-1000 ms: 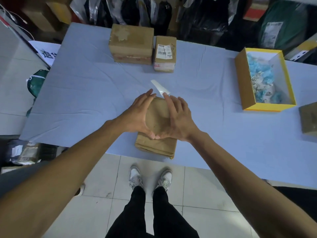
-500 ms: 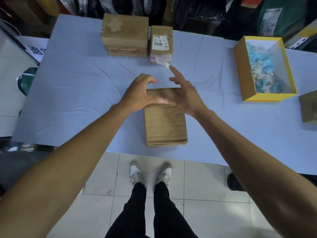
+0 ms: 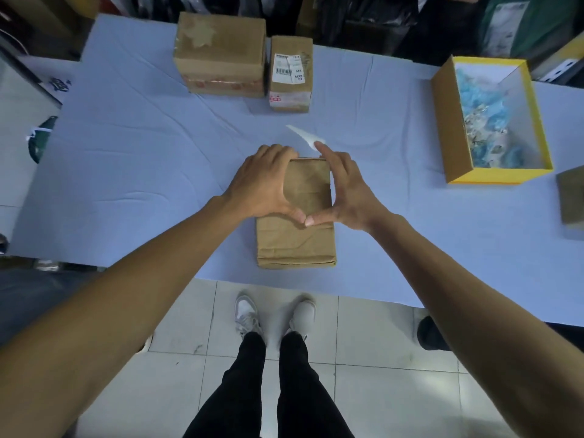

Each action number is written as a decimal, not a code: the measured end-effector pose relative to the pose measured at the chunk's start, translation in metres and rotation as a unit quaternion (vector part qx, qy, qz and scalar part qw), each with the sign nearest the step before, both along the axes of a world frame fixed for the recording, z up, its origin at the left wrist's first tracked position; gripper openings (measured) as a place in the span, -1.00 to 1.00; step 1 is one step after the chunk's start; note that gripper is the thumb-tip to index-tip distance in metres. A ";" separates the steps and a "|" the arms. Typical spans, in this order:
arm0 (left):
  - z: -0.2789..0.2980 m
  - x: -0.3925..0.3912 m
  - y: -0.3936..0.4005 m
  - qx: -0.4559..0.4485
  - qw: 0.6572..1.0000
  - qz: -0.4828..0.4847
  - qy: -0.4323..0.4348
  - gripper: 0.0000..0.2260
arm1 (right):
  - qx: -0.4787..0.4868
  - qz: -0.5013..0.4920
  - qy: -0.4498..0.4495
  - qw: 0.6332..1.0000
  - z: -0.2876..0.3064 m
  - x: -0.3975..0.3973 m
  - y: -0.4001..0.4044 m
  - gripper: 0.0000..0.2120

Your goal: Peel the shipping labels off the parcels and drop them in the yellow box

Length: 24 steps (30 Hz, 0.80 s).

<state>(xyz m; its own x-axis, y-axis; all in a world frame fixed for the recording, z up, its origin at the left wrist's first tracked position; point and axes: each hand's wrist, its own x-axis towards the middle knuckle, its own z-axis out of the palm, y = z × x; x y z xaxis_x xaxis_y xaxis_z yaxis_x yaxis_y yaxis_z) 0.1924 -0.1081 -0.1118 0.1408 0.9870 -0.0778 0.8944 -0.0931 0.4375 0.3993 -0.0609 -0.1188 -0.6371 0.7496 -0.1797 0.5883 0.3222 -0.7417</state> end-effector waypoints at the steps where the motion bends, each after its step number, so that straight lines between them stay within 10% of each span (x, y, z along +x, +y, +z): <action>1: 0.001 0.000 0.006 -0.011 1.000 0.020 -0.020 -0.10 | 0.009 -0.011 0.014 1.000 -0.001 0.000 0.004 0.18; 6: -0.007 -0.005 0.027 0.011 0.977 0.124 -0.173 -0.63 | 0.092 -0.047 0.015 0.995 0.005 -0.013 0.026 -0.27; 8: -0.010 -0.003 0.020 0.040 0.968 0.142 -0.205 -0.67 | 0.105 -0.050 0.008 0.993 0.008 -0.018 0.029 -0.16; 14: 0.005 -0.026 -0.042 -0.025 0.988 0.037 -0.151 0.26 | 0.201 0.043 -0.038 0.978 0.007 -0.007 -0.016 0.32; 24: -0.015 -0.020 -0.048 -0.046 0.995 -0.034 -0.078 0.43 | 0.226 0.065 -0.085 0.968 -0.017 -0.020 -0.040 0.37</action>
